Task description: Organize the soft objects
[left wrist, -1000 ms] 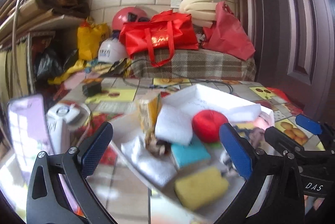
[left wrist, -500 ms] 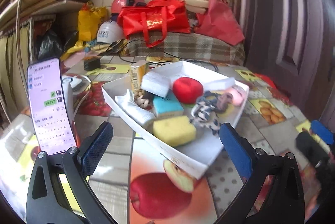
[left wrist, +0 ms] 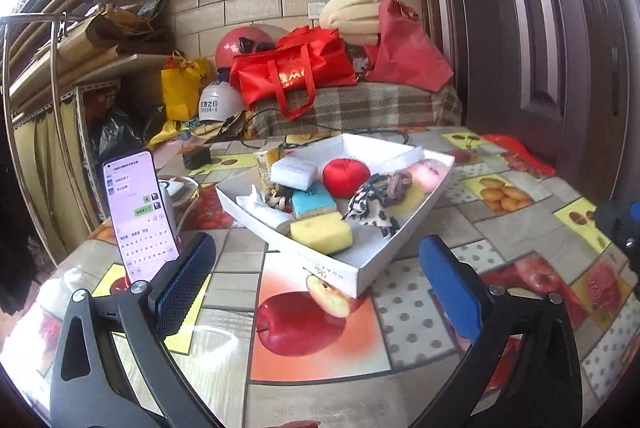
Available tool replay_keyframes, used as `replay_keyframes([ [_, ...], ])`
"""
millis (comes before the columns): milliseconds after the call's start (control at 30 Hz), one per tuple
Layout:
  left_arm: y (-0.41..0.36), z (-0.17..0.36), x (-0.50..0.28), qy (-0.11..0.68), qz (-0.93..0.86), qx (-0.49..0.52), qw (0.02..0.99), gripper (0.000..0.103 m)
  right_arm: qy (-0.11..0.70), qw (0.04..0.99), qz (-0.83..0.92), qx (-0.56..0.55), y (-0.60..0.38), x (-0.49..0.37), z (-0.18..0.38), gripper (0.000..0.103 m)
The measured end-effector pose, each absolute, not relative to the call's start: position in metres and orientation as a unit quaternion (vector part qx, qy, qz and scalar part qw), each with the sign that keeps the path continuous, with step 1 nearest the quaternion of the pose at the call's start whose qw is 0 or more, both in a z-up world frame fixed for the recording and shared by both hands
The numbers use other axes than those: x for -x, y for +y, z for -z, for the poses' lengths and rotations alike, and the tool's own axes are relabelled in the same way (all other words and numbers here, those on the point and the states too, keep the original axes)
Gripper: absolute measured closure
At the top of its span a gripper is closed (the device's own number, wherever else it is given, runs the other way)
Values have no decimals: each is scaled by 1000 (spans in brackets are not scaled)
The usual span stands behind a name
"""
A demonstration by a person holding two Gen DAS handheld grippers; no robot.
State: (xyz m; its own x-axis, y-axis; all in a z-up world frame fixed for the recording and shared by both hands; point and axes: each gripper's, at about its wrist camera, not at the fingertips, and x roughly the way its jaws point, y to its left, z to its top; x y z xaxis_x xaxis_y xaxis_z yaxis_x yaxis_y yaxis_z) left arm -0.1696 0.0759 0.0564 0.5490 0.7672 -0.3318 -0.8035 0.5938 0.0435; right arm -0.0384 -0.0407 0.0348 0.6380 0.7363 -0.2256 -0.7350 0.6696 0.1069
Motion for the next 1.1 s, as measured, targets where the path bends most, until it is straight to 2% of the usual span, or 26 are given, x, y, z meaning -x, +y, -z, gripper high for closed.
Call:
replay_keyframes([
  [267,81,-45,157,205,-424,68,880,0,115,920,-375,-1,-44,42,-34,0],
  [733,81,-60,152,203,-445,49,871,0,114,910,-398,-19,-53,41,-34,0],
  [1100,83,-52,144,232,-423,66,874,0,114,910,-398,-20,-53,41,-34,0],
])
